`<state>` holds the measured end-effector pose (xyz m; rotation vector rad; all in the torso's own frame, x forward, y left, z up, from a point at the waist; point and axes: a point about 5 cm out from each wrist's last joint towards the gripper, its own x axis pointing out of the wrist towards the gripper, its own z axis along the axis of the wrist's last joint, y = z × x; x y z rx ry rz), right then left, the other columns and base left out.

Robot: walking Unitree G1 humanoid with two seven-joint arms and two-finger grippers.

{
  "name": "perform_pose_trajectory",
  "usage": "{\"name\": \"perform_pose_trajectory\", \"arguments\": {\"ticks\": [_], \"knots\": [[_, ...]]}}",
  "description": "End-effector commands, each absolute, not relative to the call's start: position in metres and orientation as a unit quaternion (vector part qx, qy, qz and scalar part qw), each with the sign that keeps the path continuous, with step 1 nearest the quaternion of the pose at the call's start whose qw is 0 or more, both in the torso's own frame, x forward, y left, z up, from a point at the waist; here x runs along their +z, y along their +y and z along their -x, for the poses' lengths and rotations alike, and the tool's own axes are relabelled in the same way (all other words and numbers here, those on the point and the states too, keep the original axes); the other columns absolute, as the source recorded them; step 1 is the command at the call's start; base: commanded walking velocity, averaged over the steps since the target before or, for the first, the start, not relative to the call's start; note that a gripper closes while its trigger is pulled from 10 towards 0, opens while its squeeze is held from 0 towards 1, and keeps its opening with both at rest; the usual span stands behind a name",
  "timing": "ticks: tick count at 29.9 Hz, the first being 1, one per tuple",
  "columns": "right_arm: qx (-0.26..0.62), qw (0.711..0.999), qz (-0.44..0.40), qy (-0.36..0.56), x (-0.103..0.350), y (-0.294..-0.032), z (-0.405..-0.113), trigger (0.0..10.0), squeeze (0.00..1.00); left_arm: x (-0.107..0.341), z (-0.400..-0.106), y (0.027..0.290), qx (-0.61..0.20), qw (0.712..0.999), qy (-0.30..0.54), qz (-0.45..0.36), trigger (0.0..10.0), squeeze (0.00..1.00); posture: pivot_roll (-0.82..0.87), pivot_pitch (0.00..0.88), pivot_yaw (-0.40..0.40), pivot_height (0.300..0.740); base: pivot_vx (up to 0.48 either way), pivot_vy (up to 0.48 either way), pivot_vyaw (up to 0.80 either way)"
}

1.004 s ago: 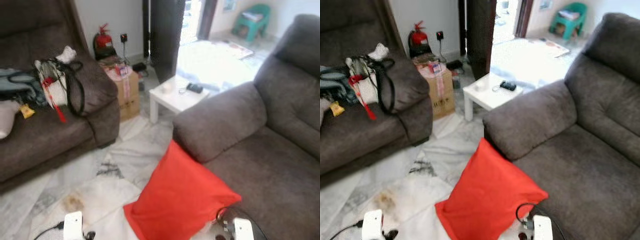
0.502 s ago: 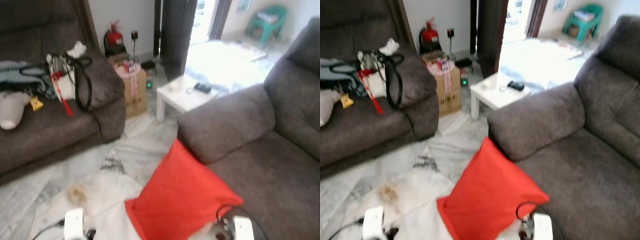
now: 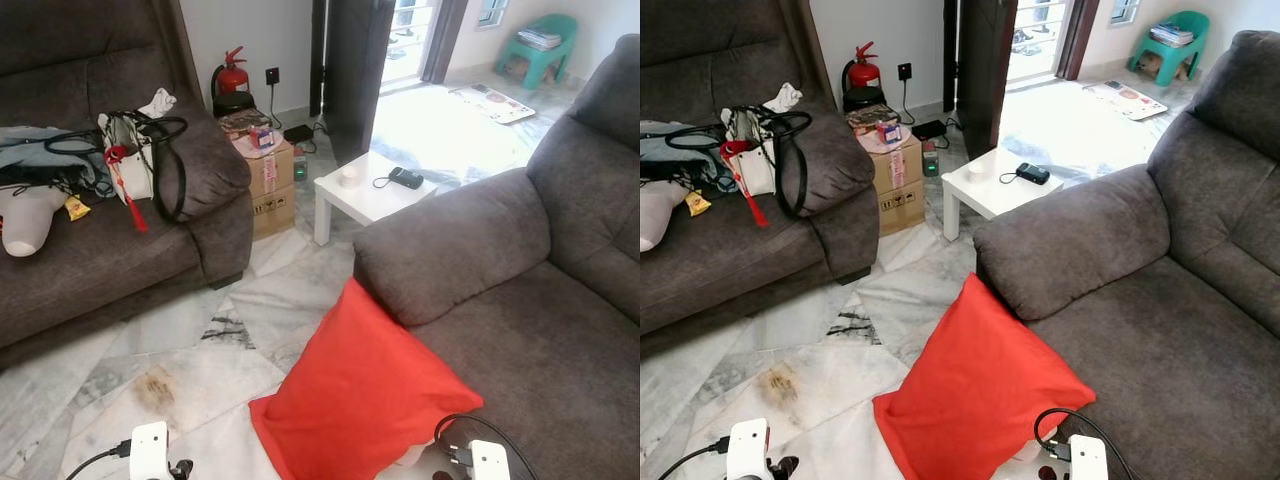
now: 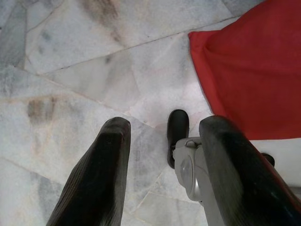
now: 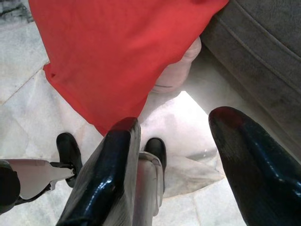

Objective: Move the pillow to the sofa from floor

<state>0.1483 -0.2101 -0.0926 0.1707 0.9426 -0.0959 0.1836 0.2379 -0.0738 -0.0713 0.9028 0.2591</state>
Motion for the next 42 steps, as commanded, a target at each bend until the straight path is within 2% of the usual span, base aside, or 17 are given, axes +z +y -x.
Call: {"name": "perform_pose_trajectory", "arguments": {"ticks": [1,17,26,32,42], "knots": [[-0.052,0.885,-0.085,0.455,-0.093,-0.212,-0.146,10.0,0.00,-0.074,-0.183,0.239,0.125,0.891,0.435,0.027,10.0,0.00,-0.02,0.051,-0.042,0.740,0.000,-0.322,0.00],[-0.048,0.886,-0.081,0.455,-0.093,-0.212,-0.147,10.0,0.00,-0.073,-0.183,0.239,0.125,0.892,0.434,0.023,10.0,0.00,-0.02,0.046,-0.039,0.740,0.000,-0.379,0.00],[-0.045,0.887,-0.079,0.452,-0.092,-0.212,-0.148,10.0,0.00,-0.073,-0.184,0.240,0.131,0.892,0.432,0.030,10.0,0.00,-0.02,0.051,-0.039,0.740,0.000,0.000,0.68],[-0.056,0.887,-0.091,0.449,-0.093,-0.211,-0.147,10.0,0.00,-0.073,-0.184,0.239,0.132,0.893,0.430,0.031,10.0,0.00,-0.02,0.051,-0.037,0.740,0.000,0.000,0.00],[-0.069,0.914,-0.100,0.387,-0.085,-0.209,-0.157,10.0,0.00,-0.061,-0.195,0.243,0.145,0.927,0.346,0.023,10.0,0.00,-0.02,0.038,-0.003,0.740,0.000,0.000,0.00]]}}
